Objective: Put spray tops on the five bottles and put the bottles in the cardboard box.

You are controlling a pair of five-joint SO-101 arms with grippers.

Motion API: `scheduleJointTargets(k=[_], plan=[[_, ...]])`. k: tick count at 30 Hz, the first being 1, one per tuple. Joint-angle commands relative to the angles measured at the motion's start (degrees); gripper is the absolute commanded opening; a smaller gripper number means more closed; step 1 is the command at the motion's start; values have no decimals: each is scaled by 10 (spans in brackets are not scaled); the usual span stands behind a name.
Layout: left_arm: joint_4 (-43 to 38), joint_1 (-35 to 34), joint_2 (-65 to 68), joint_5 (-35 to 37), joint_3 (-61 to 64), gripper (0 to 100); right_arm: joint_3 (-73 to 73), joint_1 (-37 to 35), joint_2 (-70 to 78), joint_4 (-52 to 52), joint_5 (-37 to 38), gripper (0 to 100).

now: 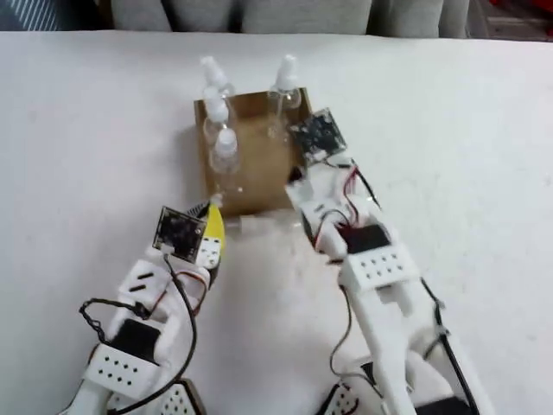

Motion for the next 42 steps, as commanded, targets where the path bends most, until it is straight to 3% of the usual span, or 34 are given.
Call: scheduleJointTargets(k=[1,10,16,19,28,36,42], plan=[[9,-4,-6,-5,-3,22,6,30,-55,64,-42,211],[11,-28,-5,-5,-3,22,27,111,-71,131,-66,204],[62,-42,-5,-5,-3,22,27,138,-76,191,-66,6],[92,-42,-6,-5,-3,22,27,147,-76,233,-66,50],[195,-48,-8,-5,-3,23,-8,160,-76,391,-60,27],[228,-159,-8,-5,-3,23,-127,247,-70,476,51,24],[236,-211,-8,-5,-3,23,-153,264,-60,461,79,23]])
